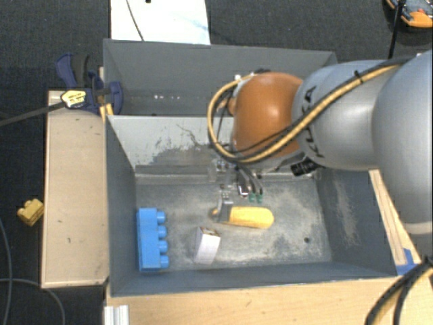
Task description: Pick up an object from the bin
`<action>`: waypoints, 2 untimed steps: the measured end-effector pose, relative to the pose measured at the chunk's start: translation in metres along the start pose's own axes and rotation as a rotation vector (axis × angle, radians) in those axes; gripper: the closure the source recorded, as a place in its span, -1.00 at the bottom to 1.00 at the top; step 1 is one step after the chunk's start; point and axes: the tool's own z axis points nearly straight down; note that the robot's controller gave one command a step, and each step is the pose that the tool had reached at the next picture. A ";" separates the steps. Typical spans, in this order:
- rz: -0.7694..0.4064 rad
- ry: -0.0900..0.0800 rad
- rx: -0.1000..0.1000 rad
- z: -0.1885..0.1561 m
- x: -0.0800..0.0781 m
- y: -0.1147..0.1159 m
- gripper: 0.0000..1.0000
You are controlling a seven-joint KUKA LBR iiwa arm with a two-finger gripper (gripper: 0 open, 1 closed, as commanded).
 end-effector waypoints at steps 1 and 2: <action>0.048 0.003 0.004 0.009 -0.002 -0.035 -1.00; 0.009 -0.001 0.001 0.037 0.014 -0.044 -1.00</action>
Offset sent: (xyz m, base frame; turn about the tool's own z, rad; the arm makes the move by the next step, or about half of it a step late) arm -0.0251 -0.0506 -0.0551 -0.0099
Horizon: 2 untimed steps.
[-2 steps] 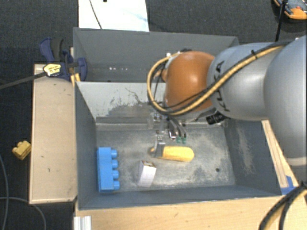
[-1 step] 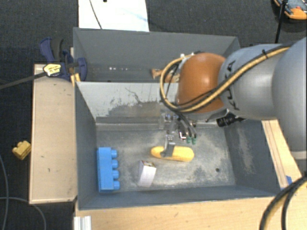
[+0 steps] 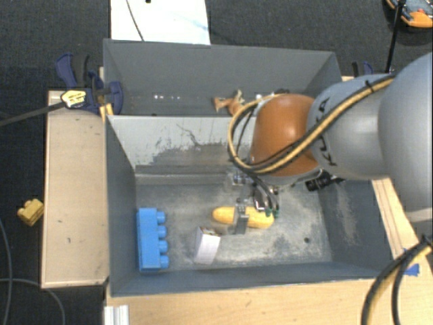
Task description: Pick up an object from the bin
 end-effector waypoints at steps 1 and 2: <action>0.140 0.001 0.000 0.017 -0.015 -0.013 1.00; 0.141 0.001 0.000 0.017 -0.015 -0.013 1.00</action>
Offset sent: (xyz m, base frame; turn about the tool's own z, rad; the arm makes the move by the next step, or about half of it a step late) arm 0.0000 0.0000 0.0000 0.0000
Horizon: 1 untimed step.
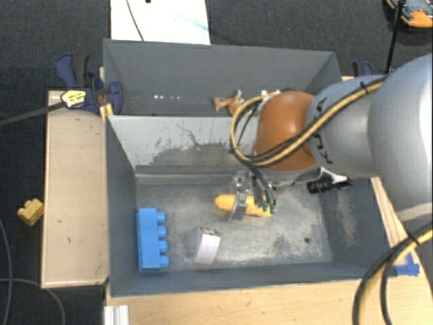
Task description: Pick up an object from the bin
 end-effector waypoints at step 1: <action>-0.007 0.001 0.001 -0.134 -0.013 -0.005 1.00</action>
Offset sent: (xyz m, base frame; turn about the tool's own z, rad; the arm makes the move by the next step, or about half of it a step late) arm 0.0000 0.0000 0.0000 0.0000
